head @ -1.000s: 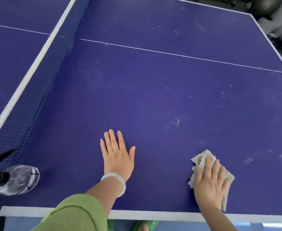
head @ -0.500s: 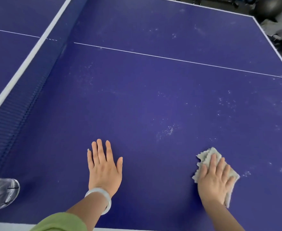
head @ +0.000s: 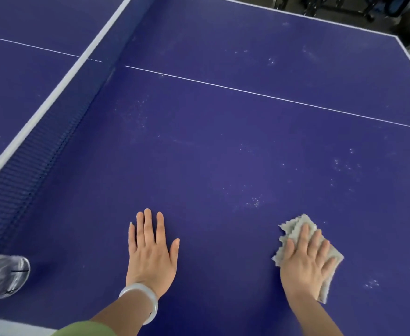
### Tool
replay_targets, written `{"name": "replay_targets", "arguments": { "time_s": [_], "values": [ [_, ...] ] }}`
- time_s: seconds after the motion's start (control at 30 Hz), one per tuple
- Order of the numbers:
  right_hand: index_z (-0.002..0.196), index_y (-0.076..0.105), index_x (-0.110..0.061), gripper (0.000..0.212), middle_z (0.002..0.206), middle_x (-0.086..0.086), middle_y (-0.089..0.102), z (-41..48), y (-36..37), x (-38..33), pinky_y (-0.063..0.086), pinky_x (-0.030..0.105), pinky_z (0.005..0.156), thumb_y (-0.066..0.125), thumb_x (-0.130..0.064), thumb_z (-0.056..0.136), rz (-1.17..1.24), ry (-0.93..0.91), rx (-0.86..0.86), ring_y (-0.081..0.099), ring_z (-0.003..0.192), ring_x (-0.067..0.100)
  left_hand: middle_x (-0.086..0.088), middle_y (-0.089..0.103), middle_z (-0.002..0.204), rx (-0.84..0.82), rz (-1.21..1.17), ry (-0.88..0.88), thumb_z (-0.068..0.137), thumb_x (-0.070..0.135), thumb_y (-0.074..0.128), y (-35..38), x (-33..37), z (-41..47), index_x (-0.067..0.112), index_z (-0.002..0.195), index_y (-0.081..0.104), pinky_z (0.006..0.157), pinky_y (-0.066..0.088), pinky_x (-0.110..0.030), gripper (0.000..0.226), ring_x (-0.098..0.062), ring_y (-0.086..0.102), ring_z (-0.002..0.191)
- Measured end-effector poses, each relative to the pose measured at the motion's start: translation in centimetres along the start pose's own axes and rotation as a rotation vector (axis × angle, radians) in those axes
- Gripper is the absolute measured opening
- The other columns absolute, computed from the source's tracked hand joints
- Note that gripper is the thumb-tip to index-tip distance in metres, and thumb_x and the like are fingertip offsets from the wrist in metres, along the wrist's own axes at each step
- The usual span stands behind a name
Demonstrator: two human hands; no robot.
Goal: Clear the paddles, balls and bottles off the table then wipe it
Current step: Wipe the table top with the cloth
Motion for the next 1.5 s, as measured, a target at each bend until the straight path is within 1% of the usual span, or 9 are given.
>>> {"name": "replay_targets", "arguments": {
  "time_s": [0.2, 0.37, 0.47, 0.63, 0.8, 0.97, 1.07, 1.23, 1.5],
  "values": [
    [0.155, 0.02, -0.02, 0.059, 0.16, 0.013, 0.021, -6.4, 2.0, -10.4, 0.013, 0.057, 0.117, 0.02, -0.042, 0.099, -0.041, -0.491, 0.026, 0.018, 0.147, 0.032, -0.022, 0.021, 0.159, -0.006, 0.005, -0.005, 0.098, 0.051, 0.017, -0.1, 0.0, 0.0, 0.005, 0.152, 0.027, 0.118, 0.02, -0.055, 0.072, -0.036, 0.015, 0.149],
    [0.156, 0.018, -0.022, 0.061, 0.164, 0.006, 0.008, -2.1, 1.6, -13.8, 0.009, 0.056, 0.117, 0.023, -0.048, 0.101, -0.225, -0.96, -0.03, 0.0, 0.151, 0.031, -0.02, 0.019, 0.16, -0.006, 0.01, -0.01, 0.098, 0.052, 0.017, -0.1, 0.0, 0.0, 0.007, 0.152, 0.026, 0.119, 0.019, -0.053, 0.071, -0.035, 0.013, 0.15],
    [0.149, 0.028, -0.031, 0.054, 0.162, 0.008, 0.006, 4.9, 0.2, -9.5, 0.008, 0.059, 0.115, 0.03, -0.049, 0.098, -0.31, -0.686, -0.069, 0.003, 0.147, 0.035, -0.02, 0.021, 0.159, -0.006, 0.009, -0.017, 0.098, 0.052, 0.017, -0.1, 0.0, 0.0, 0.006, 0.152, 0.026, 0.119, 0.02, -0.053, 0.072, -0.035, 0.014, 0.15],
    [0.148, -0.019, -0.027, 0.059, 0.164, 0.007, -0.003, 5.1, -1.6, -1.0, -0.003, 0.056, 0.118, 0.002, -0.05, 0.098, -0.005, -0.004, -0.019, -0.007, 0.15, 0.027, -0.021, 0.023, 0.158, -0.015, 0.007, -0.015, 0.097, 0.051, 0.019, -0.1, 0.0, 0.0, 0.005, 0.152, 0.027, 0.119, 0.021, -0.054, 0.072, -0.036, 0.017, 0.149],
    [0.155, 0.02, -0.018, 0.061, 0.16, 0.017, 0.019, -4.0, 1.3, -9.0, 0.008, 0.059, 0.117, 0.012, -0.043, 0.1, -0.068, -0.381, 0.016, 0.015, 0.148, 0.037, -0.021, 0.022, 0.159, -0.004, 0.01, -0.013, 0.097, 0.052, 0.02, 0.0, -0.1, 0.0, 0.005, 0.152, 0.028, 0.119, 0.019, -0.053, 0.072, -0.035, 0.016, 0.149],
    [0.157, 0.01, -0.025, 0.057, 0.164, 0.001, -0.001, -3.5, 1.4, -10.6, 0.014, 0.054, 0.116, 0.01, -0.046, 0.103, -0.151, -0.952, -0.001, 0.004, 0.151, 0.028, -0.02, 0.02, 0.16, 0.001, 0.017, -0.019, 0.097, 0.052, 0.019, 0.0, 0.0, 0.0, 0.006, 0.152, 0.028, 0.12, 0.017, -0.052, 0.072, -0.034, 0.014, 0.15],
    [0.142, 0.031, -0.034, 0.057, 0.164, 0.003, -0.001, 2.1, -0.1, -6.4, 0.016, 0.054, 0.112, -0.006, -0.045, 0.1, -0.206, -0.827, 0.078, 0.023, 0.144, 0.034, -0.021, 0.021, 0.159, 0.0, 0.018, -0.018, 0.097, 0.052, 0.021, 0.0, 0.1, 0.0, 0.006, 0.152, 0.027, 0.12, 0.016, -0.052, 0.072, -0.035, 0.015, 0.149],
    [0.148, -0.017, -0.028, 0.056, 0.164, 0.007, -0.001, 3.8, -0.2, -1.9, 0.0, 0.056, 0.118, 0.005, -0.046, 0.1, -0.033, -0.048, -0.027, -0.004, 0.15, 0.028, -0.021, 0.021, 0.159, -0.006, 0.016, -0.024, 0.097, 0.051, 0.02, -0.2, 0.2, 0.0, 0.006, 0.152, 0.027, 0.12, 0.017, -0.052, 0.072, -0.035, 0.015, 0.149],
    [0.157, 0.009, -0.021, 0.06, 0.164, 0.005, 0.009, -9.6, 1.7, -8.2, 0.013, 0.054, 0.117, 0.019, -0.044, 0.102, -0.14, -0.868, -0.025, 0.006, 0.151, 0.028, -0.021, 0.019, 0.16, -0.003, 0.012, -0.014, 0.098, 0.052, 0.014, -0.2, 0.1, 0.0, 0.006, 0.153, 0.024, 0.121, 0.015, -0.052, 0.073, -0.035, 0.012, 0.15]
  ]
}}
Point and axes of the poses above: each hand's wrist, its own z-axis towards the middle knuckle, its own y-axis out of the palm, x = y × z, the point moved 3 cm from there along z, towards the middle knuckle
